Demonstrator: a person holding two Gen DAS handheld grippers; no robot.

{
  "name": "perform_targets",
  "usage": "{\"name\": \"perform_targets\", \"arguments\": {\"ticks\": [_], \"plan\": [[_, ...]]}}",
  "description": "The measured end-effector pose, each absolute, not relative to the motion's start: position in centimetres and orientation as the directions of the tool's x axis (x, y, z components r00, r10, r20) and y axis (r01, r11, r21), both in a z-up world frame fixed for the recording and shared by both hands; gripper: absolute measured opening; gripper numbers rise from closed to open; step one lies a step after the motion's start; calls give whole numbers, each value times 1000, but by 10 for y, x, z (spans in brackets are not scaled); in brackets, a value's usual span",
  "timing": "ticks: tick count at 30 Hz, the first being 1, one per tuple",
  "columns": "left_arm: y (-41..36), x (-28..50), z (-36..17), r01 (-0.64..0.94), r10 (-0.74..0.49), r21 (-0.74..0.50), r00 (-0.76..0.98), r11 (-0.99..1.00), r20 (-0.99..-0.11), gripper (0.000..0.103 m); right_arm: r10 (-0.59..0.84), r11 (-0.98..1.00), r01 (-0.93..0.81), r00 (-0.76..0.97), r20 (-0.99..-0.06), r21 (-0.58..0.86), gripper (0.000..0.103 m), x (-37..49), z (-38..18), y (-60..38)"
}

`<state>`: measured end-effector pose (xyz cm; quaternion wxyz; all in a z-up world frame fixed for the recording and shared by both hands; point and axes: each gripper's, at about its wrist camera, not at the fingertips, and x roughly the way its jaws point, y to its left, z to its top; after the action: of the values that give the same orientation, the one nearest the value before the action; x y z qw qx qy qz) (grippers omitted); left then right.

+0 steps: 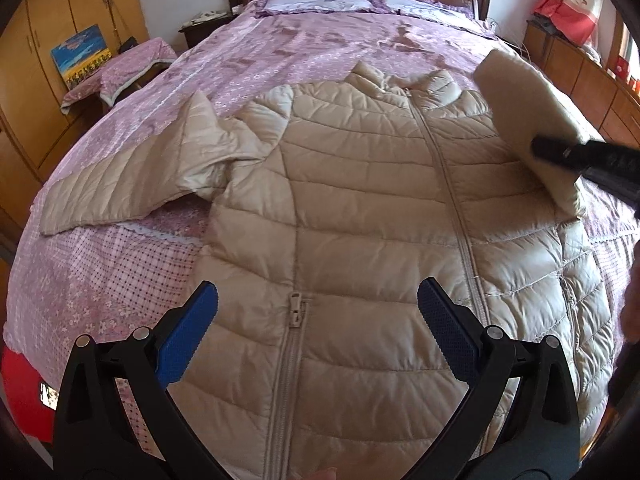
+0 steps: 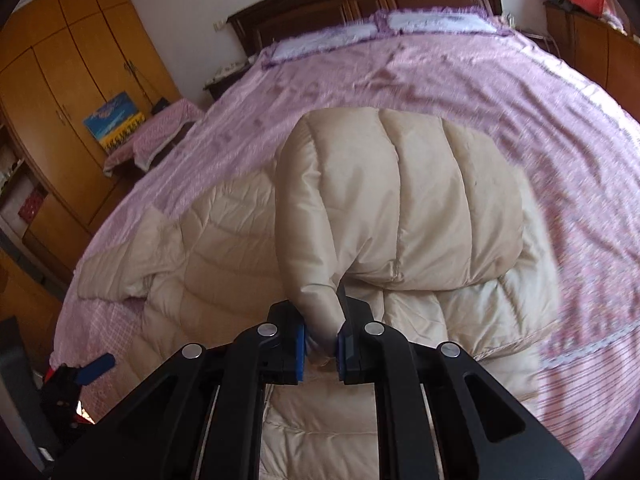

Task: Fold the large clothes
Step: 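Lift the sleeve with the right gripper, fold it across the jacket body, release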

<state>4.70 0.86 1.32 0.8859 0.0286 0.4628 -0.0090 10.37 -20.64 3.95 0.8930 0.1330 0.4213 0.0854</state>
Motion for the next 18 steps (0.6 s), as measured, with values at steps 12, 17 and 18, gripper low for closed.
{"name": "perform_targets", "arguments": {"ticks": [12, 17, 18], "plan": [[23, 51, 9, 6, 23, 31, 563, 999, -826, 100, 269, 950, -24, 573, -774, 313, 73, 108, -13, -176], [25, 51, 9, 5, 23, 31, 563, 1000, -826, 100, 273, 952, -52, 585, -763, 302, 80, 96, -4, -163], [25, 51, 9, 5, 24, 32, 566, 999, -824, 100, 277, 951, -54, 587, -761, 304, 82, 94, -2, -162]]}}
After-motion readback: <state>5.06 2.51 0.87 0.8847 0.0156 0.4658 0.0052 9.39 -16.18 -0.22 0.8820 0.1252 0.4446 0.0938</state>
